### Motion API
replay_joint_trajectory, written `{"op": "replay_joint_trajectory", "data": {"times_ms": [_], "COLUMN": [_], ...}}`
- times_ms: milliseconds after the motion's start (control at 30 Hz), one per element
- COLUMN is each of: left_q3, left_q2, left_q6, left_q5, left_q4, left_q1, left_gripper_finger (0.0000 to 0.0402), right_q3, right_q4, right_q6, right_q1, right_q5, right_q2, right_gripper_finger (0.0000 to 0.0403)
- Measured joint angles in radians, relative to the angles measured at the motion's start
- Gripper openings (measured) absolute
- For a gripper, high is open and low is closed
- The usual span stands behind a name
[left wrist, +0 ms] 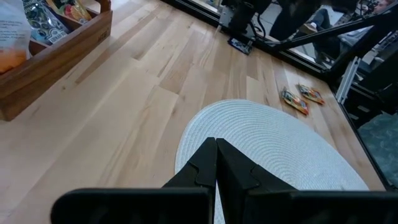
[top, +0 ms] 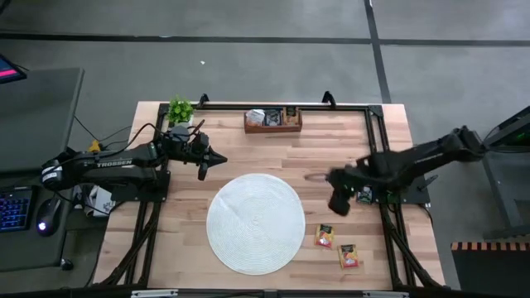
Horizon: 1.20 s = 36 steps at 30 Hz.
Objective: Pick & Place Tea
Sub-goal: Put the yellow tea bag into the right section of the wooden organizer
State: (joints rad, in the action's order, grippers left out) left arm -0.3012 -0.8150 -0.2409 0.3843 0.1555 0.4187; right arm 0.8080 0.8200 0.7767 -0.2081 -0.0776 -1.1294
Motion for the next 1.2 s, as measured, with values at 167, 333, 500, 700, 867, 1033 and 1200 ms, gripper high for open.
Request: {"op": "replay_joint_trajectory", "data": {"times_ms": [167, 333, 500, 700, 867, 1033, 1200], "left_q3": [0.000, 0.000, 0.000, 0.000, 0.000, 0.000, 0.000], "left_q2": [0.000, 0.000, 0.000, 0.000, 0.000, 0.000, 0.000], "left_q6": [0.000, 0.000, 0.000, 0.000, 0.000, 0.000, 0.000], "left_q5": [-0.002, -0.003, -0.003, -0.004, -0.004, -0.005, -0.005], "left_q4": [0.000, 0.000, 0.000, 0.000, 0.000, 0.000, 0.000], "left_q1": [0.000, 0.000, 0.000, 0.000, 0.000, 0.000, 0.000], "left_gripper_finger": [0.0000, 0.0000, 0.0000, 0.0000, 0.0000, 0.0000, 0.0000], "right_q3": [-0.096, -0.197, -0.273, -0.322, -0.372, -0.414, -0.426], "right_q4": [-0.157, -0.343, -0.451, -0.511, -0.574, -0.631, -0.668], "right_q6": [0.150, 0.224, 0.268, 0.258, 0.228, 0.229, 0.165], "right_q1": [-0.182, -0.284, -0.317, -0.332, -0.344, -0.343, -0.343], "right_q5": [0.006, 0.017, -0.010, -0.041, -0.075, -0.079, -0.035], "right_q2": [0.016, 0.015, 0.015, 0.015, 0.015, 0.015, 0.015], "right_gripper_finger": [0.0000, 0.0000, 0.0008, 0.0030, 0.0073, 0.0132, 0.0181]}}
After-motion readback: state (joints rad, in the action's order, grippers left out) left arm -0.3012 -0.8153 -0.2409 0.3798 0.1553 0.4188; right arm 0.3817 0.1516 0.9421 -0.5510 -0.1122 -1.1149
